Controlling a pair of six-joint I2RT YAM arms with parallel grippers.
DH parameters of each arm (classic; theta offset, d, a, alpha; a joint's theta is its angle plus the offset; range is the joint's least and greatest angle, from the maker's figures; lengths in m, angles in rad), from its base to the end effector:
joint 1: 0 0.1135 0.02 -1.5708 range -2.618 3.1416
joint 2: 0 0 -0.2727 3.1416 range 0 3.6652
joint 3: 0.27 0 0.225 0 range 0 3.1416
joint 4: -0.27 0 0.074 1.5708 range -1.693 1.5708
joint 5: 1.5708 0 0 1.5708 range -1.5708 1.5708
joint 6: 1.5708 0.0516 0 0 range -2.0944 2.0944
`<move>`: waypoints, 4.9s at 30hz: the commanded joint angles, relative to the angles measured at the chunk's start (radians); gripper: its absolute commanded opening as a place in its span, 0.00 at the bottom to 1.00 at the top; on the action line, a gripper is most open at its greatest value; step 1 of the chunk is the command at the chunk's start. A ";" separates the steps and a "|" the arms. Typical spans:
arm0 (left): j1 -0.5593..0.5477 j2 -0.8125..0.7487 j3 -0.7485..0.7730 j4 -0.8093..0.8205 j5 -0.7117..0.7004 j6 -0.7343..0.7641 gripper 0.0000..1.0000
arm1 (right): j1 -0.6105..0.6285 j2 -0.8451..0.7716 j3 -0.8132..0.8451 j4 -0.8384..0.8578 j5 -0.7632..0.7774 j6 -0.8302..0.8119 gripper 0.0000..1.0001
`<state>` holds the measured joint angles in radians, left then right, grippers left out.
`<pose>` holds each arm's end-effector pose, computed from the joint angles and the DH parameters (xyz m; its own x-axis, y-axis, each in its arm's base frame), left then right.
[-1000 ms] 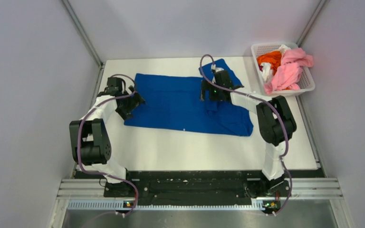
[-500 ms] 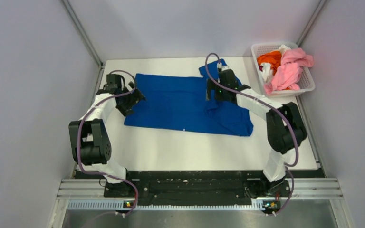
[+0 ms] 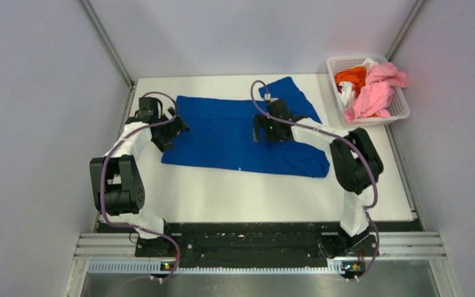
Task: Fold and stack the t-shirts
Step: Fold the flattened tshirt in 1/3 of the way, then grab the side of the flattened tshirt furthest away from the robot with both arms
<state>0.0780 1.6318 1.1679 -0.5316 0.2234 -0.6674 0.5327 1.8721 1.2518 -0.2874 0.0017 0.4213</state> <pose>0.3250 0.0139 0.2380 -0.6844 -0.6589 -0.3123 -0.4830 0.7305 -0.4828 0.3356 0.1978 0.1977 -0.8268 -0.0127 -0.5623 -0.1850 0.9503 0.2505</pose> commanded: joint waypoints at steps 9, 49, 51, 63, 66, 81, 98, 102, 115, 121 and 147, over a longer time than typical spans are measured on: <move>0.003 0.021 0.050 0.025 0.022 0.034 0.99 | 0.041 0.102 0.270 -0.055 0.131 -0.026 0.99; -0.136 -0.564 -0.758 0.001 -0.126 -0.175 0.99 | 0.057 -0.729 -0.732 -0.097 0.131 0.212 0.99; -0.136 -0.583 -0.767 0.002 -0.127 -0.174 0.99 | 0.061 -0.778 -0.758 -0.116 0.123 0.233 0.99; -0.136 -0.619 -0.744 -0.003 -0.122 -0.155 0.99 | 0.072 -0.985 -0.831 -0.206 0.100 0.327 0.99; -0.136 -0.620 -0.709 -0.009 -0.126 -0.145 0.99 | 0.072 -0.996 -0.824 -0.216 0.119 0.318 0.99; -0.101 -0.381 -0.249 -0.063 -0.305 -0.066 0.99 | 0.052 -0.772 -0.470 0.004 0.374 0.155 0.99; 0.062 0.377 0.431 -0.177 -0.279 -0.009 0.73 | -0.135 0.166 0.466 -0.035 0.258 -0.203 0.99; 0.062 0.465 0.509 -0.188 -0.274 -0.003 0.65 | -0.164 0.326 0.654 -0.058 0.177 -0.207 0.98; 0.059 0.539 0.507 -0.193 -0.192 0.025 0.32 | -0.174 0.636 1.042 -0.076 0.132 -0.232 0.98; 0.055 0.536 0.487 -0.184 -0.140 0.078 0.00 | -0.174 0.697 1.063 -0.061 0.126 -0.219 0.98; 0.055 0.534 0.580 -0.120 -0.174 0.154 0.00 | -0.175 0.575 0.782 -0.107 0.335 -0.169 0.31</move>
<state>0.1360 2.1509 1.6917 -0.6655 0.0589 -0.5411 0.3614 2.4710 2.0563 -0.3496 0.2924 0.2386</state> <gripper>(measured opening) 0.010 0.411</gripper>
